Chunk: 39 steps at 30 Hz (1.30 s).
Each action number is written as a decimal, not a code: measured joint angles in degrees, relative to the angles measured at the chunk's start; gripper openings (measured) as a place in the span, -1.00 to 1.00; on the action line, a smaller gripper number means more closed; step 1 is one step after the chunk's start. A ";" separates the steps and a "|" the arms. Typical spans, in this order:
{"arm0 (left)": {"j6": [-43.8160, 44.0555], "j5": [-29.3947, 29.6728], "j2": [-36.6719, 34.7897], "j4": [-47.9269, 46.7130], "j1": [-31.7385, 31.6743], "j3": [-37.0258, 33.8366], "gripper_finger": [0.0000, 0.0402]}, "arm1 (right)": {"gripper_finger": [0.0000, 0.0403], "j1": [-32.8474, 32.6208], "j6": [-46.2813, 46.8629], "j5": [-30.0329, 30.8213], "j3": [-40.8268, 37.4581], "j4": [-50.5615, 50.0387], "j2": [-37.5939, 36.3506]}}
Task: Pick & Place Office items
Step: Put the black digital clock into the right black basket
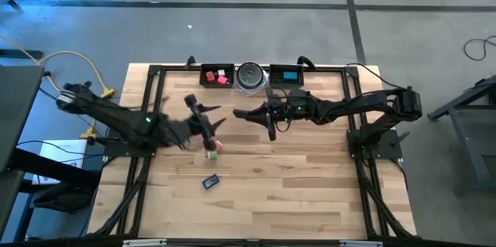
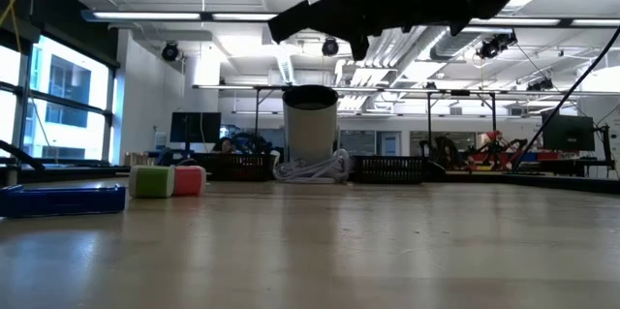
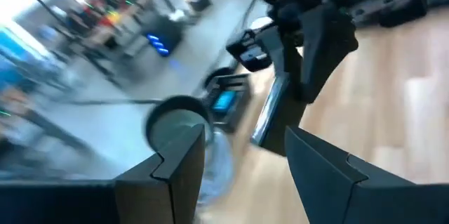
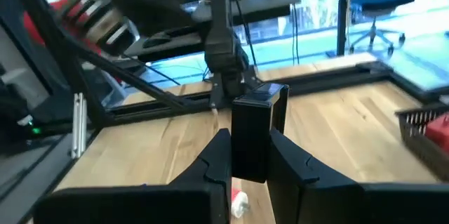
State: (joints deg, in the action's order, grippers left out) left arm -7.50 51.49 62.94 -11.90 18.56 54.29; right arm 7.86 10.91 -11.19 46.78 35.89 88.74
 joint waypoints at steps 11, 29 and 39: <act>11.71 -34.43 -15.69 17.80 -16.40 -16.04 -0.06 | -0.78 -5.22 -10.73 11.63 0.00 -7.02 -2.62; 33.58 -68.94 -3.60 47.38 -30.07 -26.21 -0.06 | -0.78 -11.70 -42.43 31.07 4.44 -17.64 -2.63; 43.72 -73.18 0.59 49.87 -33.16 -26.37 -0.06 | -0.78 -17.25 -57.63 43.20 4.42 -18.62 -2.61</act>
State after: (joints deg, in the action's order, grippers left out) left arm 36.22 -21.69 63.53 37.97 -14.61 27.92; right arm -9.39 -46.72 32.01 51.20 17.28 86.13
